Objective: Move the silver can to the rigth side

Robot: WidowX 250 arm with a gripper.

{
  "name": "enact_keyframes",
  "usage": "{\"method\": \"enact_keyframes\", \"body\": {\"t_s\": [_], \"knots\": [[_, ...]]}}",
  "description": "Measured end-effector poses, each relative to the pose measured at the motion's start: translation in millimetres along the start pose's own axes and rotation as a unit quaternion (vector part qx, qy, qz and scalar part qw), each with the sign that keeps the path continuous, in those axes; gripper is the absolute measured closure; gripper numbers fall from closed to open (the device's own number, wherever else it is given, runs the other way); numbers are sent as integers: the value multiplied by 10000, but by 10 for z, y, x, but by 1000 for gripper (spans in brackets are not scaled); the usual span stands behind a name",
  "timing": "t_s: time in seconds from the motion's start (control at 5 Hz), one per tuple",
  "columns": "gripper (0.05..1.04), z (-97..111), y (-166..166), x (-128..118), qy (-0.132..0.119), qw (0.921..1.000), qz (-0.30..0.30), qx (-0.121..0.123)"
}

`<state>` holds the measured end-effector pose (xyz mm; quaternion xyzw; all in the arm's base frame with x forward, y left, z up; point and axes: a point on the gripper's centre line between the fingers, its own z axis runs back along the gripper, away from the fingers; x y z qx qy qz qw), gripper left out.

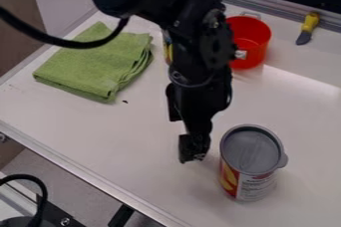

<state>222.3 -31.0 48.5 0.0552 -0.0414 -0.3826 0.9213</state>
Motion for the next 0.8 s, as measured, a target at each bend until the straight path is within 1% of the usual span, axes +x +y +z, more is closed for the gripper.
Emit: {"method": "enact_keyframes", "body": {"t_s": [0.2, 0.4, 0.6, 0.8], "knots": [[87, 51, 252, -56, 74, 9989, 443, 148], [87, 22, 483, -33, 168, 9902, 1363, 260], [87, -45, 779, 120, 325, 9649, 2581, 349], [87, 57, 1076, 133, 121, 9275, 3725, 287]]}}
